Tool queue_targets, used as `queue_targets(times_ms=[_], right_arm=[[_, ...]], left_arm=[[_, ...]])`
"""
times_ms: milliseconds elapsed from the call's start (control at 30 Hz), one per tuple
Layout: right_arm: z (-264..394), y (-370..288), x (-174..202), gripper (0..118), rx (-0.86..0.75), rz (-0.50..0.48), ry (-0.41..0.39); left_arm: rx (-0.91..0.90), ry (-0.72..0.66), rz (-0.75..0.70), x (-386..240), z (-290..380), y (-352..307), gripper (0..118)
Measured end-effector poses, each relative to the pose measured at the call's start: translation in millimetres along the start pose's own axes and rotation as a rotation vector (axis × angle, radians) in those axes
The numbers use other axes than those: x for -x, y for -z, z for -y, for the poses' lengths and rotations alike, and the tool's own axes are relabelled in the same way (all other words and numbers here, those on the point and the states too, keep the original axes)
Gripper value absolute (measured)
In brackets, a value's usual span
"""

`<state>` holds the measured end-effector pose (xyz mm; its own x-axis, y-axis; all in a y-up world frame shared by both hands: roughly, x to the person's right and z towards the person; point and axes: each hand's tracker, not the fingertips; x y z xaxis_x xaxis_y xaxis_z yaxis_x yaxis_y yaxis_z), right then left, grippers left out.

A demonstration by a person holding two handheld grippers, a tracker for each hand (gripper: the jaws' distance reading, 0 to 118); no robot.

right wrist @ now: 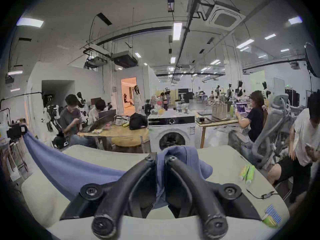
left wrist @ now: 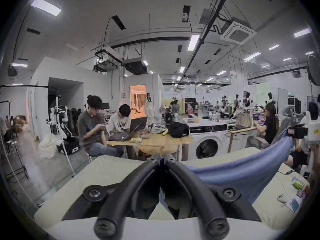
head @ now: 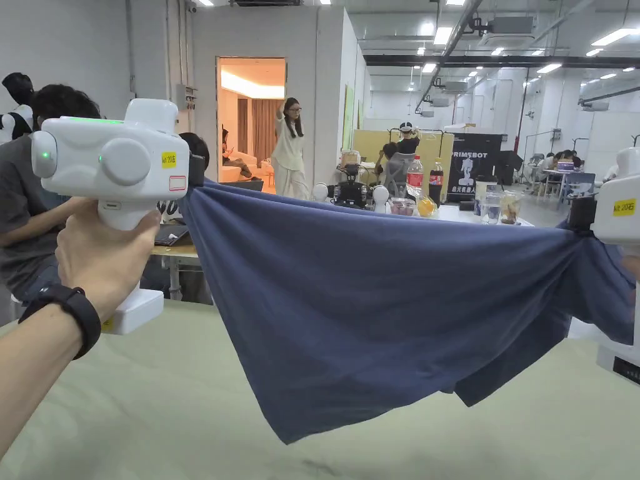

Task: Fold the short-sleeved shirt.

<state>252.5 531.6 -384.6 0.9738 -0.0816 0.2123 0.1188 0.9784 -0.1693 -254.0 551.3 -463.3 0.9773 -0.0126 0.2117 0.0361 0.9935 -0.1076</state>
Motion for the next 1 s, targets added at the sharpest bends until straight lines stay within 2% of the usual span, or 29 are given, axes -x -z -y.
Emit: queue_targets(times_ms=[133,233,333,400,533,600,667,700,733,767,800,867,933,1000], right_arm=[[8.5,22.1,10.9,4,0.020,0.027,-0.043],[38.7,37.3,17.0,4,0.076,0.024,-0.070],[85.6,42.7,12.8,4,0.148,0.018,-0.056],[127.3,30.9,3.5,4,0.197,0.013,-0.036],[204.8,-28.8,-18.5,4,0.255,-0.010,-0.008],[246.0,-72.6,-30.1,4,0.298,-0.014,0.055],[285.2,-110.3,-39.5,4,0.359,-0.008,0.098],[306.6,-128.0,-41.7,4,0.379,0.033,0.121],[320.7,-137.1,-45.7,4,0.436,0.033,0.111],[340.1,-157.6,-46.3,4,0.437,0.075,0.127],[352.8,-174.7,-47.7,4,0.449,0.055,0.138],[373.4,-206.3,-46.9,4,0.433,0.083,0.168],[382.9,-227.9,-49.6,3,0.442,0.084,0.174],[389.0,-248.0,-49.7,3,0.444,0.089,0.185]], left_arm=[[0.036,-0.004,-0.006,-3.3,14.6,17.5,0],[0.099,-0.013,-0.012,-2.6,53.8,30.4,0],[0.202,-0.053,0.012,4.3,105.1,30.8,0],[0.159,-0.113,0.070,9.4,145.8,3.4,0],[0.220,-0.200,0.144,16.9,217.7,-65.8,0],[0.284,-0.183,0.157,18.0,251.0,-106.1,0],[0.286,-0.255,0.190,22.4,279.4,-143.4,0],[0.323,-0.287,0.188,24.5,292.6,-160.5,0],[0.334,-0.288,0.190,25.2,303.1,-174.7,0],[0.371,-0.260,0.201,23.6,310.0,-189.8,0],[0.403,-0.268,0.201,22.4,319.9,-205.5,0],[0.447,-0.249,0.226,22.6,331.8,-228.4,0],[0.416,-0.180,0.204,22.3,337.4,-246.2,0],[0.463,-0.172,0.207,26.4,346.9,-257.5,0]])
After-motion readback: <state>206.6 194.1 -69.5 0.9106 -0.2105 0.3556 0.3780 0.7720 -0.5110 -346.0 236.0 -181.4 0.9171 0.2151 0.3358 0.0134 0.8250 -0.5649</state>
